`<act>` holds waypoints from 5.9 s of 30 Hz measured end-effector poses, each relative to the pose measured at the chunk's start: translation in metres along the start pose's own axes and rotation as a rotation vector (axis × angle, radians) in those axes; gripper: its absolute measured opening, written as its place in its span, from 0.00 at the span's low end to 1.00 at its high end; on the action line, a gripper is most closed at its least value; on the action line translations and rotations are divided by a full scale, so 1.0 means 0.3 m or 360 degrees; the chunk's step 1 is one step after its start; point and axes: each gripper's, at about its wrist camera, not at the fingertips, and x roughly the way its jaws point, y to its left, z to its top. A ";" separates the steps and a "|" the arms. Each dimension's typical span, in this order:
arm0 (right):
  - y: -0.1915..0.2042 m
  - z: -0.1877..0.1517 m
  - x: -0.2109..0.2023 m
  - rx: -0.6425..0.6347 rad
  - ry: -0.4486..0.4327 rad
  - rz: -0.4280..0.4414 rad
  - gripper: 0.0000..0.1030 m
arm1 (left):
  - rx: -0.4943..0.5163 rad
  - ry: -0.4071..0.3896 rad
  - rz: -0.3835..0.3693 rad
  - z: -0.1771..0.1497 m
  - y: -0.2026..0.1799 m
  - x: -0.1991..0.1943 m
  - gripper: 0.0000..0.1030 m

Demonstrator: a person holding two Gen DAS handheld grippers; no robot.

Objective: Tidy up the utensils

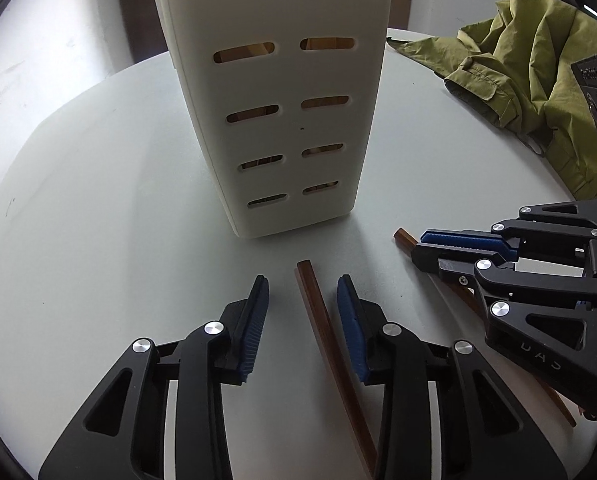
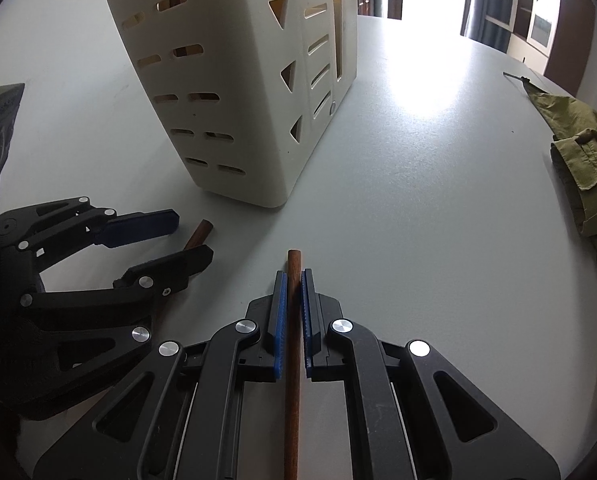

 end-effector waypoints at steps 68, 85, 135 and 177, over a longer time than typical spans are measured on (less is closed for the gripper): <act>0.180 0.178 -0.653 -0.0038 -0.1075 0.0135 0.07 | -0.0118 -0.1090 0.0030 0.153 0.055 -0.780 0.07; 0.107 0.221 -0.788 -0.0012 -0.1501 0.0232 0.07 | -0.0203 -0.1527 0.0041 0.212 0.050 -0.909 0.07; 0.028 0.306 -0.623 -0.0069 -0.1736 0.0250 0.07 | -0.0184 -0.1482 0.0139 0.335 0.055 -0.652 0.07; 0.074 0.197 -0.606 -0.0048 -0.1443 0.0140 0.27 | -0.0217 -0.1246 0.0167 0.155 0.103 -0.718 0.33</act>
